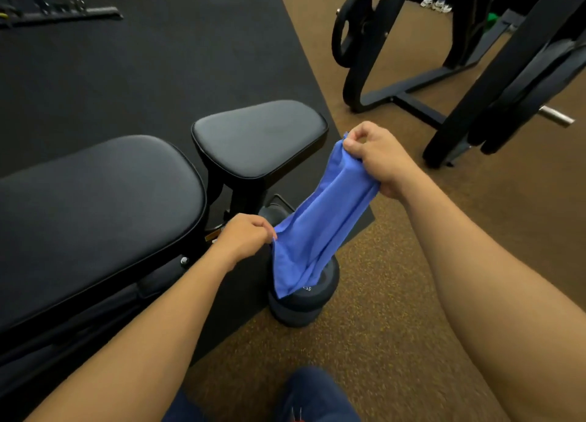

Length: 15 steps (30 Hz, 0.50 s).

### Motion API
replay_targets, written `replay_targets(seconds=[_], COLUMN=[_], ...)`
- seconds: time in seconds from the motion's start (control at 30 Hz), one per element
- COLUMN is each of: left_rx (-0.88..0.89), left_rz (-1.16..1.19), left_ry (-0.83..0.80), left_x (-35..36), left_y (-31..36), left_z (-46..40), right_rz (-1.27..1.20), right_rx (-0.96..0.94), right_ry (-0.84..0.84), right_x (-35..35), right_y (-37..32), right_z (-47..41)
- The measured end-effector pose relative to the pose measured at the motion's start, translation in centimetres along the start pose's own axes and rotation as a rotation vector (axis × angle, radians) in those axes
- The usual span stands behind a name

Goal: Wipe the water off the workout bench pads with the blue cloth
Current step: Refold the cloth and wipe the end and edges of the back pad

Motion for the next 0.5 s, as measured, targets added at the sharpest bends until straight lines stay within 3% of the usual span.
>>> replay_targets(seconds=[0.13,0.27,0.4,0.5], left_rx=[-0.086,-0.056,0.124,0.159], left_rz=[0.236,0.445,0.137,-0.039], left_ry=[0.029,0.113,0.357,0.350], left_x=[-0.1,-0.3,-1.3,-1.5], left_y=[-0.7,-1.0,-1.1,-1.6], left_z=[-1.2,-1.6,-2.1,-2.2], right_rz=[-0.007,-0.007,-0.005,0.070], right_rx=[0.070,0.115,0.104,0.087], right_ry=[0.055,0.093,0.075,-0.023], right_x=[-3.4,-4.7,-4.7,-4.7], right_y=[2.6,4.7,5.7,5.7], right_z=[-0.8,-0.9,-0.7,0.0])
Point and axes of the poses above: each hand's wrist, its own z-axis away from the middle knuckle, its own x-axis out of the palm, y = z × x, the point moved 5 cm from there along -z, towards the middle knuckle, and after that the axes turned 7 degrees about -z, right-handed, at the moved point
